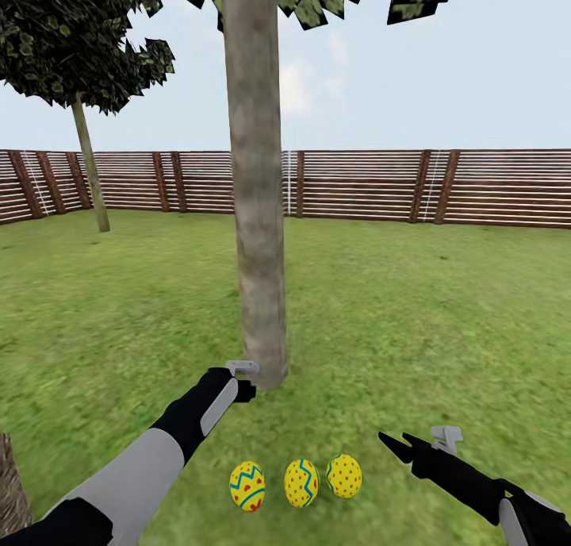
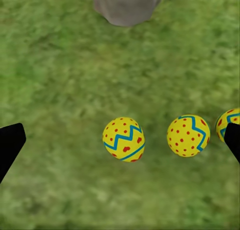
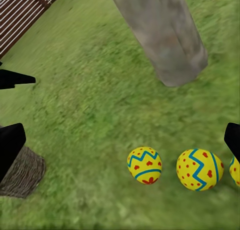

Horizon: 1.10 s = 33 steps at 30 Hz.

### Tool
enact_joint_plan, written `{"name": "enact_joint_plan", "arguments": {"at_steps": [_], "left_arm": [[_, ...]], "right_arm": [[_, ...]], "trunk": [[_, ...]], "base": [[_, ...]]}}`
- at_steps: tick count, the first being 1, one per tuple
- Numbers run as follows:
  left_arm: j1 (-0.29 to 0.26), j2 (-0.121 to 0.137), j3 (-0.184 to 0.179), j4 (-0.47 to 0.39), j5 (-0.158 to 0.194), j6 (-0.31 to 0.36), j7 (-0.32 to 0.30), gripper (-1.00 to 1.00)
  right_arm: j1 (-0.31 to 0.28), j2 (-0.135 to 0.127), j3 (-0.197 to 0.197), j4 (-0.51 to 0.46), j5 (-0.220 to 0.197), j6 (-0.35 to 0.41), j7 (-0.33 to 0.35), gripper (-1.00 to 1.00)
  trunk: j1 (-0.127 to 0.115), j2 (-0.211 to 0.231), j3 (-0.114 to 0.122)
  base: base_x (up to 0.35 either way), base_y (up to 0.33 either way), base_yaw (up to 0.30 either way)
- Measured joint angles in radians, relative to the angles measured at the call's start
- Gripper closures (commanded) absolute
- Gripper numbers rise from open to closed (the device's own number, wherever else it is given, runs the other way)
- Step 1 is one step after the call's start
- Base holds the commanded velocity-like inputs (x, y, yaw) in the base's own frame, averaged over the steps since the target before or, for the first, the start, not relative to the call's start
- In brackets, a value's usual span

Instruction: Take the three Easter eggs out of the wicker basket on the lawn in the garden, then place them on the lawn next to a single tree (choose any tree) so that all three eggs are next to the same tree and none are left in the basket.

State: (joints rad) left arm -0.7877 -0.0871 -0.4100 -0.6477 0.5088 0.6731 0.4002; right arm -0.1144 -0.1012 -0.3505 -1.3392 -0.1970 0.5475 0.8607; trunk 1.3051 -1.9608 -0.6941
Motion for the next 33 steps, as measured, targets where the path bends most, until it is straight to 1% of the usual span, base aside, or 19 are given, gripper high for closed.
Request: {"name": "enact_joint_plan", "arguments": {"at_steps": [33], "left_arm": [[0.0, -0.001, 0.0, 0.0, -0.001, 0.0, 0.002, -1.0]], "right_arm": [[-0.002, 0.0, 0.0, 0.019, 0.0, 0.001, -0.006, -1.0]], "trunk": [[-0.127, 0.231, 0.103]], "base": [[0.0, 0.0, 0.0]]}}
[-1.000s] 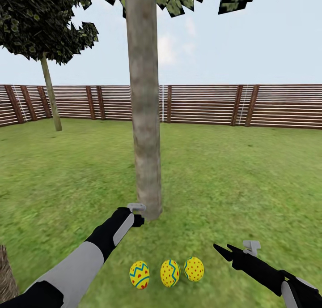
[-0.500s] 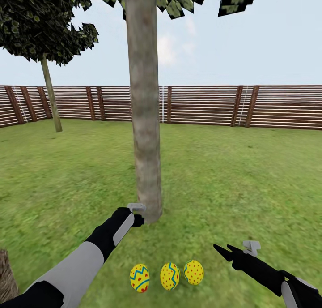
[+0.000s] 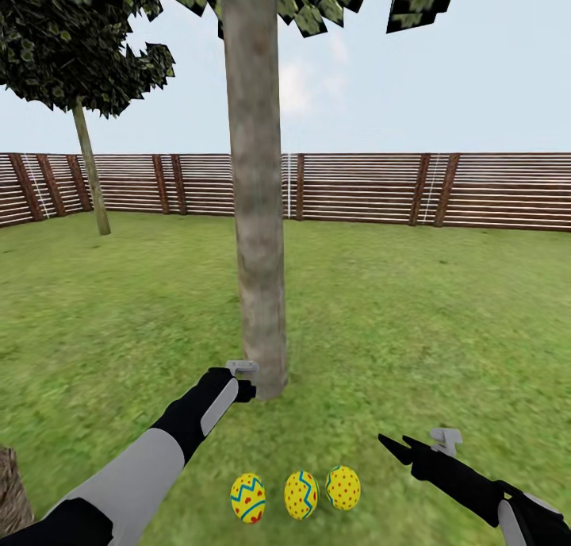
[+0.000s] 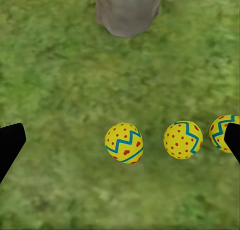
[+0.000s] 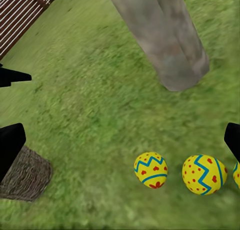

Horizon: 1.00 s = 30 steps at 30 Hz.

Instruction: Take the three Easter eggs out of the wicker basket on the lawn in the garden, then place them on the lawn next to a single tree (choose any tree) so that all three eggs are next to the same tree and none are left in the basket.

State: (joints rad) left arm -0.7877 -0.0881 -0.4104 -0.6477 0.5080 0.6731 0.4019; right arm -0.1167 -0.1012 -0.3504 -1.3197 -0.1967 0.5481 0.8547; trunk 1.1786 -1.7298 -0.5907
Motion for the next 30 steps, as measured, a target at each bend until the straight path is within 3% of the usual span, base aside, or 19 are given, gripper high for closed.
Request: {"name": "enact_joint_plan", "arguments": {"at_steps": [30], "left_arm": [[0.0, 0.0, 0.0, 0.002, 0.0, 0.0, 0.001, -1.0]], "right_arm": [[-0.002, 0.0, 0.0, 0.002, 0.0, 0.0, -0.002, -1.0]], "trunk": [[-0.115, 0.21, 0.094]], "base": [[0.0, 0.0, 0.0]]}}
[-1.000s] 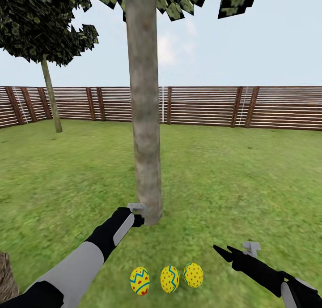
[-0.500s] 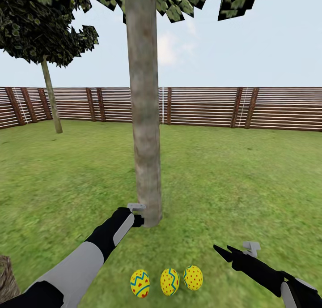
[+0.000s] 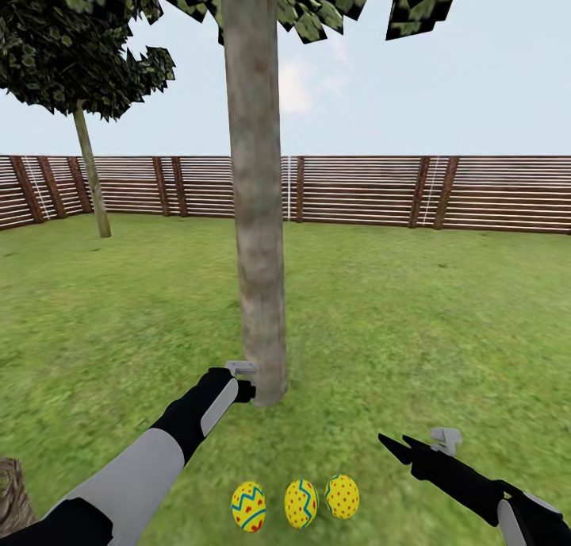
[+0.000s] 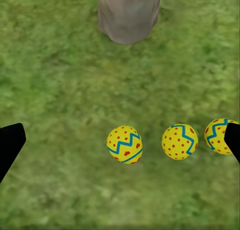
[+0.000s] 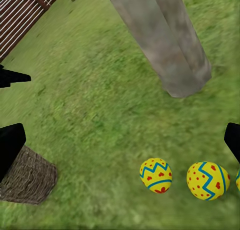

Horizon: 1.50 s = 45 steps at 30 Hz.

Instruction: Take the three Easter eggs out of the wicker basket on the lawn in the garden, then place them on the lawn next to a single tree (choose any tree) so that all three eggs are next to the same tree and none are left in the basket.

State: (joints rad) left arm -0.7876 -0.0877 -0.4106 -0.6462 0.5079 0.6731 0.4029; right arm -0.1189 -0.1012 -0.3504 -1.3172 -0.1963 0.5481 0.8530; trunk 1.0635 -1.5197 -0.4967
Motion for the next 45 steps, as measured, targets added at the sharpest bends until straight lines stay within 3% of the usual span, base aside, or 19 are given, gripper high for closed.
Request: {"name": "enact_joint_plan", "arguments": {"at_steps": [45], "left_arm": [[0.0, 0.001, -0.001, 0.002, 0.0, 0.0, 0.0, -1.0]], "right_arm": [[0.0, -0.001, 0.0, 0.001, 0.0, 0.0, 0.0, -1.0]], "trunk": [[-0.173, 0.315, 0.141]], "base": [[0.0, 0.0, 0.0]]}}
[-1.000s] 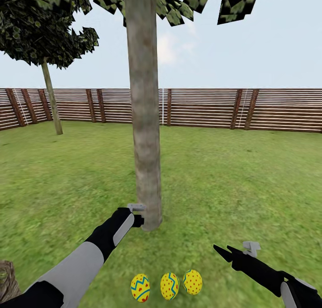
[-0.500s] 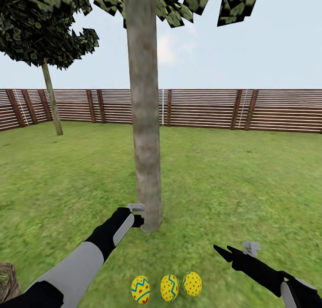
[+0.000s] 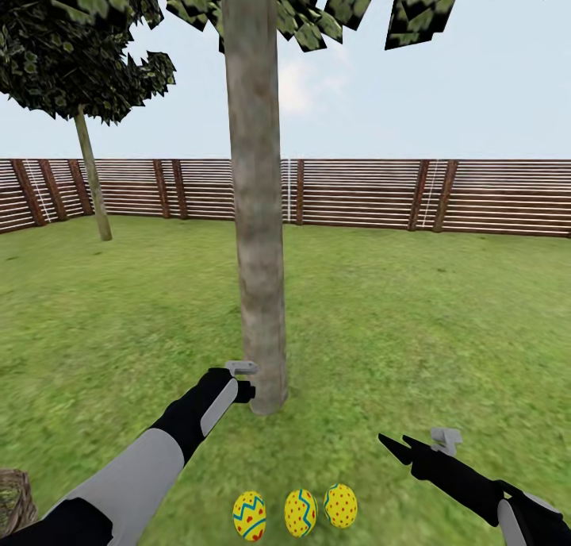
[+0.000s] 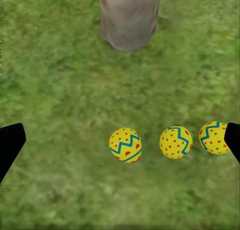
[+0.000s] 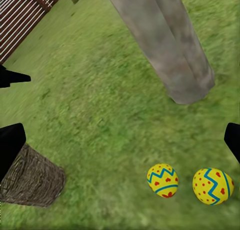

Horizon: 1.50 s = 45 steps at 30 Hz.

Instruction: Take the three Easter eggs out of the wicker basket on the lawn in the garden, then place them on the lawn next to a single tree (choose any tree) so that all three eggs are next to the same tree and none are left in the basket.

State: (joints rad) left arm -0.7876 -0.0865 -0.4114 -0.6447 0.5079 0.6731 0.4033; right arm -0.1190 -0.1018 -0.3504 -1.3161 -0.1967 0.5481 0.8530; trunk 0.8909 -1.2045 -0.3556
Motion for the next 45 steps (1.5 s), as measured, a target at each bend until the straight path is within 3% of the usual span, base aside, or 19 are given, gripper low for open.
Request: {"name": "enact_joint_plan", "arguments": {"at_steps": [45], "left_arm": [[0.0, 0.0, 0.0, 0.0, -0.001, 0.0, 0.001, -1.0]], "right_arm": [[-0.001, 0.001, 0.0, 0.021, 0.001, 0.0, 0.0, -1.0]], "trunk": [[-0.173, 0.315, 0.141]], "base": [[0.0, 0.0, 0.0]]}}
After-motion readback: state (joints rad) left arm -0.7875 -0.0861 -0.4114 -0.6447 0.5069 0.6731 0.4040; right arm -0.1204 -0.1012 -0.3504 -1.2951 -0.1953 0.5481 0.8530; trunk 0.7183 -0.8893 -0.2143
